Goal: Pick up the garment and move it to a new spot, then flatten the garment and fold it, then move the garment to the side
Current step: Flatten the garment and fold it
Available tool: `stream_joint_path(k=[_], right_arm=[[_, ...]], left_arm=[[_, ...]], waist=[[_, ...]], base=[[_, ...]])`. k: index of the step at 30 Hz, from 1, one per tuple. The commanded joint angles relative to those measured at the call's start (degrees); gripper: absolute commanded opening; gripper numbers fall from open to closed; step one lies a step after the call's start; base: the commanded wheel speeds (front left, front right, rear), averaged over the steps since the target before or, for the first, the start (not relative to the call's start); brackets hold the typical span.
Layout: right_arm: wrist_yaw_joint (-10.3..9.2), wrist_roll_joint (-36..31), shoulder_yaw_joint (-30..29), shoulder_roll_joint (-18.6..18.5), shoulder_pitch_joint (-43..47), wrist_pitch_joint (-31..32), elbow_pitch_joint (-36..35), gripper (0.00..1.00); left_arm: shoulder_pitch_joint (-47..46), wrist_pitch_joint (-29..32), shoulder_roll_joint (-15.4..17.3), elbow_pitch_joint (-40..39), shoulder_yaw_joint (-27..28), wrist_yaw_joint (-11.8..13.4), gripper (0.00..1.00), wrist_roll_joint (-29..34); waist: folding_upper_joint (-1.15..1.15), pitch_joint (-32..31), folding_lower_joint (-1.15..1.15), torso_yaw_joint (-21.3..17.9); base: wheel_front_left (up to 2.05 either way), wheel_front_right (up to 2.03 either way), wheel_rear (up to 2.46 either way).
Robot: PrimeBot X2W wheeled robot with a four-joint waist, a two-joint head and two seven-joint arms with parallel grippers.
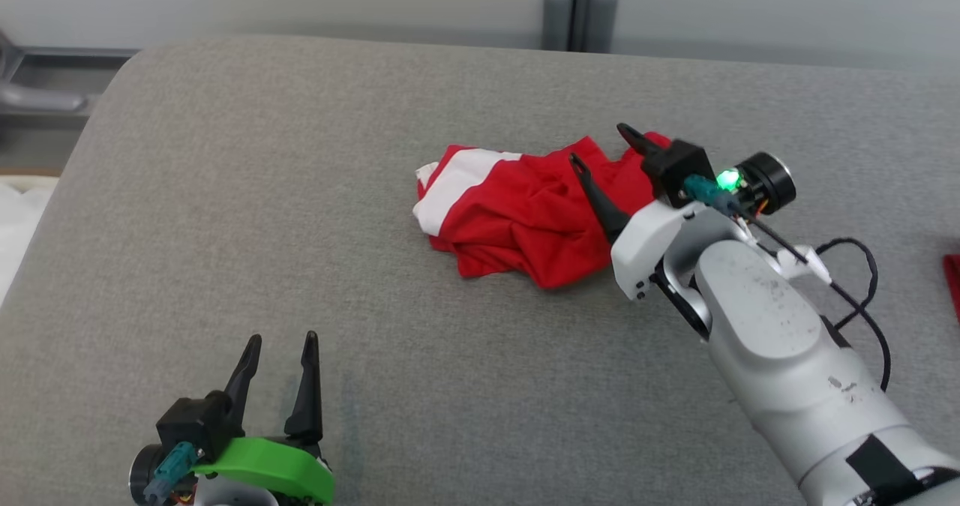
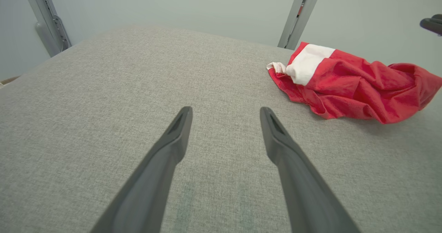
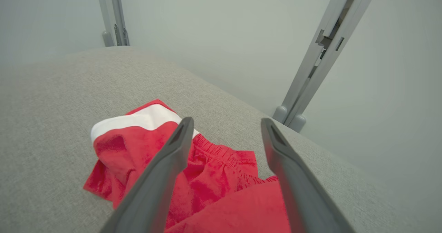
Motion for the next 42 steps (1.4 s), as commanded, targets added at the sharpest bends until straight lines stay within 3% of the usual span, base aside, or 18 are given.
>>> stream_joint_path(k=[1, 8, 15, 16, 17, 18, 19, 28, 35, 42], right_arm=[[-0.12, -0.1, 0.3, -0.4, -1.8, 1.4, 2.4, 1.00], [-0.11, 0.9, 4.5, -0.3, -9.7, 5.1, 12.0, 1.00], [-0.11, 3.7, 6.1, -0.3, -9.7, 6.6, 17.6, 0.98], [-0.12, 3.9, 6.2, -0.3, -9.6, 6.6, 18.1, 0.76], [-0.11, 4.3, 6.4, -0.3, -9.4, 6.6, 18.5, 0.45], [-0.12, 4.6, 6.6, -0.4, -9.3, 6.7, 18.8, 0.35], [-0.12, 4.7, 6.7, -0.3, -9.4, 6.0, 18.7, 0.00], [-0.11, 8.8, 7.3, -0.3, -13.1, -2.4, 12.7, 0.00], [-0.11, 16.0, 6.7, -0.3, -17.5, -3.2, -3.5, 0.00], [-0.11, 12.8, 1.4, -0.3, -11.1, -3.3, -16.0, 0.00]], left_arm=[[-1.4, -0.1, 0.2, -0.2, -0.6, -0.2, 1.00, -0.4], [-3.4, -0.1, 0.1, 0.4, -3.3, -0.2, 1.00, -2.8], [-4.4, -0.1, -0.1, 1.0, -4.5, -0.2, 1.00, -3.8], [-4.4, -0.1, -0.1, 1.0, -4.6, -0.2, 1.00, -3.9], [-4.4, -0.1, 0.0, 1.1, -4.7, -0.2, 1.00, -3.9], [-4.5, -0.1, 0.1, 1.2, -4.7, -0.2, 1.00, -3.9], [-4.7, -0.1, 0.2, 1.2, -4.7, -0.2, 1.00, -3.9], [-3.2, -0.1, 0.8, 1.6, -3.9, -0.2, 1.00, -3.1], [-0.9, -0.1, 0.8, 1.8, -3.4, -0.2, 1.00, -1.7], [1.6, -0.1, 0.3, 1.7, -1.6, -0.2, 1.00, 0.3]], waist=[[0.00, 4.7, 0.00, 5.9], [0.00, 7.3, 0.00, 10.5], [0.00, 8.2, 0.00, 11.9], [0.00, 8.2, 0.00, 11.9], [0.00, 8.2, 0.00, 11.9], [0.00, 8.1, 0.00, 11.9], [0.00, 8.0, 0.00, 11.8], [0.00, 5.1, 0.00, 9.6], [0.00, 0.7, 0.00, 6.3], [0.00, -3.2, 0.00, 0.8]], base=[[0.00, 0.00, 0.00], [0.00, 0.00, 0.00], [0.00, 0.00, 0.00], [0.00, 0.00, 0.00], [0.00, 0.00, 0.00], [0.00, 0.00, 0.00], [0.00, 0.00, 0.00], [0.00, 0.00, 0.00], [0.00, 0.00, 0.00], [0.00, 0.00, 0.00]])
